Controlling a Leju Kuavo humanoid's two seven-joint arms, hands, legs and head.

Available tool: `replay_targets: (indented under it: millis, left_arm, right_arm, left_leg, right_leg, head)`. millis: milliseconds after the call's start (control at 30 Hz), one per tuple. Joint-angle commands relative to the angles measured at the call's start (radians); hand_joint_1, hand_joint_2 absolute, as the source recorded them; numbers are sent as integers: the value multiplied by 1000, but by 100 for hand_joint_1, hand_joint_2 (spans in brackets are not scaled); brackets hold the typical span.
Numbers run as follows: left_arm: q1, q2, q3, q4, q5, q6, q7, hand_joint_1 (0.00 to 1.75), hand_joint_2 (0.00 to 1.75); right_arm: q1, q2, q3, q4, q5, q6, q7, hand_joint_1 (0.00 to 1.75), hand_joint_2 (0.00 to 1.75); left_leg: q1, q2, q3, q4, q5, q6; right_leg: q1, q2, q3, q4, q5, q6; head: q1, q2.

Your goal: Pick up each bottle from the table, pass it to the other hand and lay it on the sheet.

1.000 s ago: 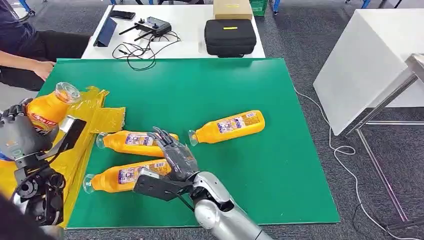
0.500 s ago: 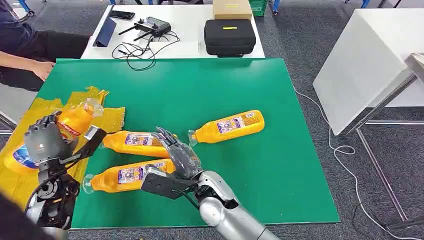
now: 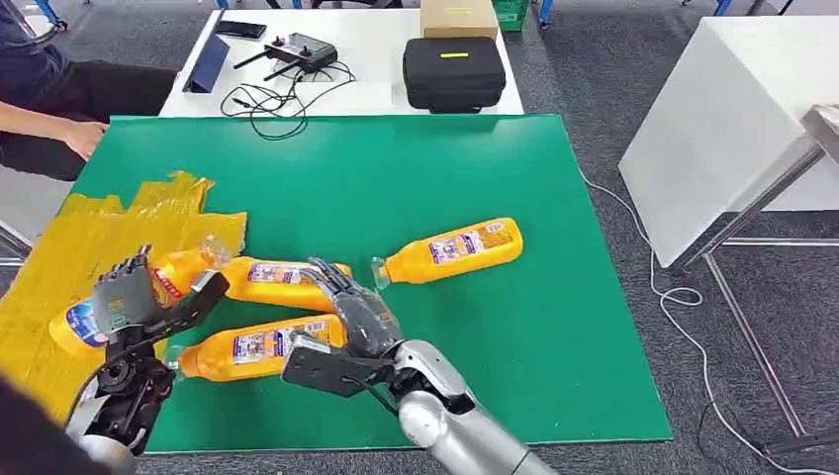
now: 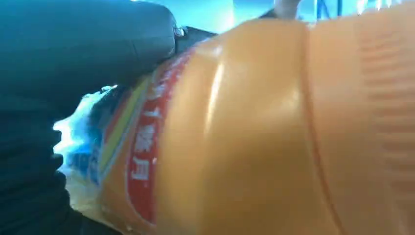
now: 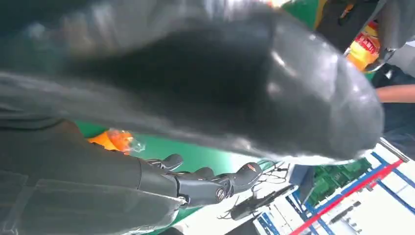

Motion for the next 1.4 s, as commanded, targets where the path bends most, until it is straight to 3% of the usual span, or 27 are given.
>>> replay_targets:
  millis: [33, 233, 267, 600, 800, 967, 1200, 1333, 1400]
  left_arm:
    - [-64, 23, -1, 125, 7, -17, 5, 0, 175]
    - [-66, 21, 19, 129, 28, -41, 15, 0, 175]
    - [-64, 24, 27, 127, 34, -47, 20, 0, 0]
    - [-47, 16, 84, 81, 106, -55, -21, 0, 0]
    - [-60, -8, 131, 47, 244, -61, -226, 0, 0]
    - [-69, -8, 110, 40, 247, -87, -268, 0, 0]
    - [-126, 5, 71, 6, 434, -293, -498, 0, 0]
    - [-117, 12, 119, -36, 644, -404, -755, 0, 0]
    - [-86, 12, 106, -95, 723, -433, -791, 0, 0]
  right_arm:
    - [-39, -23, 42, 27, -1, 7, 7, 0, 0]
    - [-37, -24, 43, 24, 1, 7, 11, 0, 0]
    - [-36, -24, 44, 21, 3, 9, 13, 0, 0]
    - [-15, -31, 35, -18, 33, 20, 61, 0, 0]
    - [-22, -30, 29, 20, 76, 21, 84, 0, 0]
    - [-28, -27, 29, 44, 88, 19, 93, 0, 0]
    - [-25, -21, -5, 71, 115, 13, 88, 0, 0]
    - [-22, -17, -12, 77, 132, 16, 91, 0, 0]
    - [-26, -11, -19, 97, 136, 11, 84, 0, 0]
  left_leg:
    - [0, -1, 4, -1, -1, 0]
    - [1, -2, 7, -1, -2, 0]
    - [1, -2, 9, -1, -3, 0]
    - [0, -2, 3, -1, -1, 0]
    - [0, -3, 3, -1, 0, 0]
    - [0, -4, 4, -1, -1, 0]
    - [1, -6, 3, 0, -1, 0]
    - [1, -3, 2, 0, -1, 0]
    - [1, -3, 3, 0, -1, 0]
  right_leg:
    - [1, -3, 5, 0, -2, 0]
    - [1, -4, 7, -1, -3, 0]
    - [1, -6, 10, -1, -4, 0]
    - [1, -4, 4, -1, -1, 0]
    - [0, -4, 4, -1, -1, 1]
    - [1, -6, 6, -1, -2, 1]
    - [2, -8, 5, 0, -2, 0]
    - [1, -5, 3, 0, -1, 0]
    - [1, -4, 4, -1, -2, 0]
  head:
    - [0, 0]
    - [0, 0]
    - [0, 0]
    - [0, 0]
    - [0, 0]
    - [0, 0]
    - [0, 0]
    - [0, 0]
    - [0, 0]
